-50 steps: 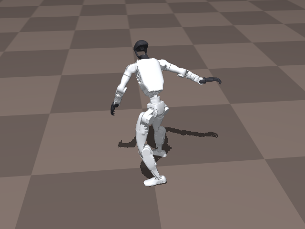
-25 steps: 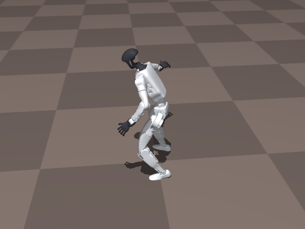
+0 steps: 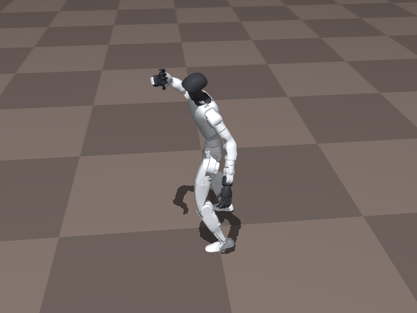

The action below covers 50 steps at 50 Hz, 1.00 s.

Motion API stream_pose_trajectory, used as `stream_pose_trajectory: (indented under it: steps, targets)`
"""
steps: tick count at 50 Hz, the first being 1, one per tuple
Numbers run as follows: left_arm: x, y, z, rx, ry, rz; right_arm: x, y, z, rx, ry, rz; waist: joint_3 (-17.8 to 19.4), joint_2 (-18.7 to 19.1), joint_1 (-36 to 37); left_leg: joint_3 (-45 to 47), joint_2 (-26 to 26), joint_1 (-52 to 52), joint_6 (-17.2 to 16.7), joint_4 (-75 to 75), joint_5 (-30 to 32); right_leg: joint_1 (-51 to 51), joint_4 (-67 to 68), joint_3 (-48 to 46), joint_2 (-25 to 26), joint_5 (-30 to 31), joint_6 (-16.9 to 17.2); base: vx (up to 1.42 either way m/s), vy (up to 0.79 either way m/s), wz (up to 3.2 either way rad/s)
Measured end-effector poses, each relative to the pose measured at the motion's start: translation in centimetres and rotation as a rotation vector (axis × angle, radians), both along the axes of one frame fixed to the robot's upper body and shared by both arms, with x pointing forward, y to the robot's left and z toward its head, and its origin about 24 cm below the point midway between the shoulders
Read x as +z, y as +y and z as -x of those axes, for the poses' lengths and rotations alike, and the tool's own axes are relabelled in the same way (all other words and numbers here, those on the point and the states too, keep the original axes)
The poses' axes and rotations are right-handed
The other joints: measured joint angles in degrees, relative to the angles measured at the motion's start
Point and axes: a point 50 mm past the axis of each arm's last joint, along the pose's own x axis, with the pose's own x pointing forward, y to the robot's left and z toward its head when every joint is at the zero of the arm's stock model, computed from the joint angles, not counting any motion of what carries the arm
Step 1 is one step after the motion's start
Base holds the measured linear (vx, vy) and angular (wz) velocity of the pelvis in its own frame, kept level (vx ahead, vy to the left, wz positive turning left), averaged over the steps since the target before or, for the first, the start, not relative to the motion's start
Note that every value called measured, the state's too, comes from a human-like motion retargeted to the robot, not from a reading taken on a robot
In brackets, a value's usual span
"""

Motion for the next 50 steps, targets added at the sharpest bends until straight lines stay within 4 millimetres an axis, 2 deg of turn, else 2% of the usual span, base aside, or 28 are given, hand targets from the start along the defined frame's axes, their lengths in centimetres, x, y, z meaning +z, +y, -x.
stream_pose_trajectory:
  steps: [2,5,12,16,20,23,25,27,29,30,31,33,35,37,38,40,43,44,45,47,50]
  targets:
    - [-1.3,-1.1,0.7,-0.035,0.039,0.043,-0.3,-0.7,-0.8,-0.043,0.021,0.009,-1.7,1.2,1.3,0.1,1.6,-0.1,0.8,-0.1,-1.6,-1.1,2.0,-1.1,1.2,-1.0,0.0,0.03,-0.05,0.21]
    - [-2.1,-1.2,2.2,0.010,0.070,0.087,-0.3,-2.3,-1.9,-0.092,0.036,-0.034,-1.6,-0.6,-0.4,-1.6,-1.4,0.8,0.3,-4.5,1.2,0.2,-0.3,-2.6,-0.4,0.2,0.0,-0.03,-0.03,0.48]
    - [-4.7,-3.1,4.1,-0.034,0.219,0.132,-0.6,-6.9,-5.0,-0.251,0.112,-0.147,-1.2,0.6,-2.7,-1.4,-3.4,2.9,1.0,-9.7,2.6,-0.7,1.5,-3.1,-2.2,-1.1,0.0,-0.06,-0.04,0.07]
    - [-5.1,-4.0,3.6,-0.143,0.288,0.113,-1.2,-10.8,-7.6,-0.332,0.194,-0.273,-1.1,2.2,-4.2,-0.4,-3.6,3.8,0.9,-12.3,3.5,-1.9,1.5,-2.4,-2.2,-1.9,0.0,-0.10,-0.10,-0.23]
    - [-5.2,-5.4,1.6,-0.257,0.282,0.105,-3.2,-15.7,-10.1,-0.401,0.303,-0.412,-0.5,5.2,-5.7,0.9,-3.6,5.1,0.8,-15.3,4.6,-2.4,0.1,-1.7,-1.9,-2.4,0.0,-0.10,-0.13,-0.32]
    - [-5.5,-7.1,0.1,-0.299,0.251,0.123,-6.5,-20.2,-12.1,-0.449,0.441,-0.526,-0.9,8.3,-7.3,2.0,-3.7,6.6,0.8,-18.1,5.7,-2.2,-1.7,-1.1,-1.5,-2.5,0.0,-0.08,-0.14,-0.33]
    - [-5.4,-7.8,-0.9,-0.300,0.218,0.131,-9.8,-23.6,-13.4,-0.484,0.556,-0.628,-0.7,9.8,-9.1,2.7,-3.9,7.9,1.0,-20.1,6.4,-1.6,-3.1,-0.8,-1.3,-2.6,0.0,-0.06,-0.15,-0.30]
    - [-5.2,-7.9,-1.7,-0.290,0.191,0.129,-14.9,-27.5,-14.7,-0.531,0.702,-0.762,-0.6,10.5,-11.2,3.3,-4.0,9.7,1.1,-22.6,7.3,-0.8,-4.4,-0.5,-0.9,-2.7,0.0,-0.04,-0.16,-0.28]
    - [-4.8,-7.7,-2.3,-0.285,0.173,0.115,-21.9,-31.5,-15.2,-0.590,0.866,-0.932,-0.6,10.8,-13.4,3.8,-4.0,11.4,1.2,-25.0,8.3,-0.1,-5.4,-0.3,-0.5,-2.9,0.0,-0.01,-0.17,-0.24]
    - [-4.5,-7.5,-2.7,-0.287,0.167,0.104,-25.9,-33.6,-14.7,-0.628,0.947,-1.032,-0.7,10.9,-14.3,4.0,-4.0,12.2,1.2,-26.2,8.8,0.2,-5.8,-0.1,-0.3,-3.0,0.0,0.00,-0.17,-0.20]
    - [-4.3,-7.5,-3.1,-0.295,0.160,0.095,-30.0,-35.4,-14.0,-0.676,1.030,-1.130,-0.6,11.1,-15.4,4.2,-4.0,13.0,1.3,-27.3,9.3,0.5,-6.0,-0.1,-0.1,-3.2,0.0,0.01,-0.17,-0.17]
    - [-3.9,-7.6,-4.0,-0.320,0.147,0.078,-38.5,-38.6,-10.7,-0.807,1.179,-1.342,-0.4,11.8,-17.3,4.5,-3.8,14.4,1.4,-29.1,10.1,1.0,-6.1,0.1,0.3,-3.7,0.0,0.03,-0.16,-0.13]
    - [-3.6,-8.1,-4.9,-0.350,0.128,0.075,-46.3,-40.8,-5.4,-0.977,1.301,-1.563,0.0,12.7,-19.3,4.7,-3.6,15.6,1.5,-30.4,10.7,1.3,-5.9,0.2,0.6,-4.3,0.0,0.04,-0.15,-0.10]
    - [-3.3,-8.7,-5.8,-0.375,0.102,0.087,-52.8,-41.7,1.2,-1.128,1.368,-1.825,0.5,13.9,-21.5,5.0,-3.0,16.3,1.5,-31.1,11.1,1.4,-5.7,0.4,1.2,-4.9,-0.2,0.04,-0.16,-0.14]
    - [-3.1,-9.0,-6.1,-0.382,0.087,0.099,-55.4,-41.6,4.7,-1.183,1.368,-1.974,0.7,14.5,-22.8,5.2,-2.6,16.5,1.4,-31.3,11.2,1.4,-5.6,0.6,1.7,-5.1,-0.3,0.04,-0.17,-0.20]
    - [-3.0,-9.5,-6.5,-0.390,0.058,0.123,-59.1,-40.8,11.7,-1.234,1.265,-2.302,1.0,15.7,-25.7,5.8,-1.8,16.9,1.3,-31.4,11.4,1.2,-5.6,1.0,2.6,-5.4,-0.6,0.04,-0.17,-0.29]
    - [-2.9,-10.1,-6.4,-0.384,0.030,0.156,-61.7,-38.8,20.5,-1.182,0.865,-2.747,1.4,17.0,-30.6,7.5,-0.6,17.5,1.1,-31.3,11.5,0.6,-5.5,2.5,3.9,-5.4,-0.8,0.03,-0.15,-0.50]
    - [-3.0,-10.2,-6.2,-0.383,0.029,0.164,-61.9,-38.2,23.0,1.150,-0.702,2.820,1.5,17.3,-32.4,8.3,-0.2,17.6,1.2,-30.9,11.3,0.2,-5.1,3.2,4.3,-5.6,-0.8,0.03,-0.13,-0.67]
    - [-3.1,-10.3,-5.9,-0.382,0.031,0.172,-62.0,-37.6,25.4,1.105,-0.530,2.835,1.6,17.6,-34.2,9.1,0.3,17.8,1.3,-30.4,11.0,-0.3,-4.5,4.0,4.7,-5.8,-0.9,0.01,-0.11,-0.77]
    - [-3.2,-10.5,-5.7,-0.373,0.026,0.185,-61.6,-36.9,28.7,1.045,-0.279,2.843,2.3,17.8,-37.5,11.2,0.7,18.6,1.2,-31.0,11.5,-1.3,-4.6,6.0,5.6,-5.3,-1.0,-0.01,-0.09,-0.90]
    - [-3.1,-10.8,-5.8,-0.397,0.031,0.189,-60.7,-36.7,31.9,0.994,-0.070,2.840,3.7,17.7,-42.0,14.4,1.2,19.5,1.4,-30.5,11.3,-3.1,-3.4,9.1,6.5,-5.2,-1.2,-0.04,-0.05,-0.96]
